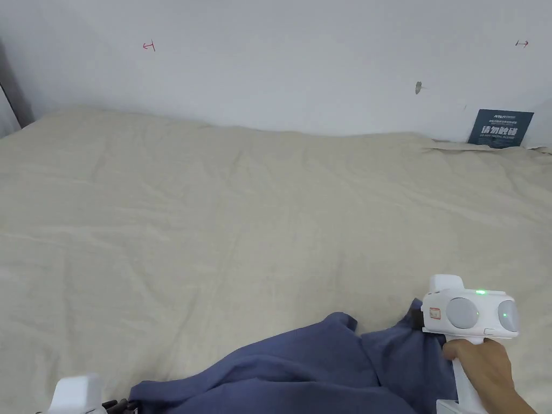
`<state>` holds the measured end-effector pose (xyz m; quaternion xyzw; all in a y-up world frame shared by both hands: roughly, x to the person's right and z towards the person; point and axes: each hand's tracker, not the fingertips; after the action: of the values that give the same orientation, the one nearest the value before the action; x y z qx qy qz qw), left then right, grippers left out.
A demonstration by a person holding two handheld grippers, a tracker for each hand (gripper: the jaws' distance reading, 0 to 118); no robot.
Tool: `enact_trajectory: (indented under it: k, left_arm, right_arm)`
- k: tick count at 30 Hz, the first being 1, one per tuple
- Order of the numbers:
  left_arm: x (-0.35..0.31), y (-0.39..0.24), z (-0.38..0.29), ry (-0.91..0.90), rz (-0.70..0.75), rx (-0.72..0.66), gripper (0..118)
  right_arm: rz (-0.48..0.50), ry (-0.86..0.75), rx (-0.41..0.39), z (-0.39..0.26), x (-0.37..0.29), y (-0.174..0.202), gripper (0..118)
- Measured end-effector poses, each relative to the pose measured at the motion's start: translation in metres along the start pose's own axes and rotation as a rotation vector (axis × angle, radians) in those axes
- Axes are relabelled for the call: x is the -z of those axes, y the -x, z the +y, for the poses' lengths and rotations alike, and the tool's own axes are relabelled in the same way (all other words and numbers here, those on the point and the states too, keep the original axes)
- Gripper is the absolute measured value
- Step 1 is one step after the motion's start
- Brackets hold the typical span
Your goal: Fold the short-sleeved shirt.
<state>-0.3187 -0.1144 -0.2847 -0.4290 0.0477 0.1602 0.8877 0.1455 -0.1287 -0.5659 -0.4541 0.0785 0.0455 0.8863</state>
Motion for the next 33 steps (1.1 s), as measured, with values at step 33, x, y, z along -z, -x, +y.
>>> enact_trajectory:
  k: [33]
  left_arm:
    - [-0.123,-0.031,0.243,-0.430,0.001,-0.006,1]
  right_arm:
    - [-0.070,-0.682,0.193,0.094,-0.369,-0.186,2]
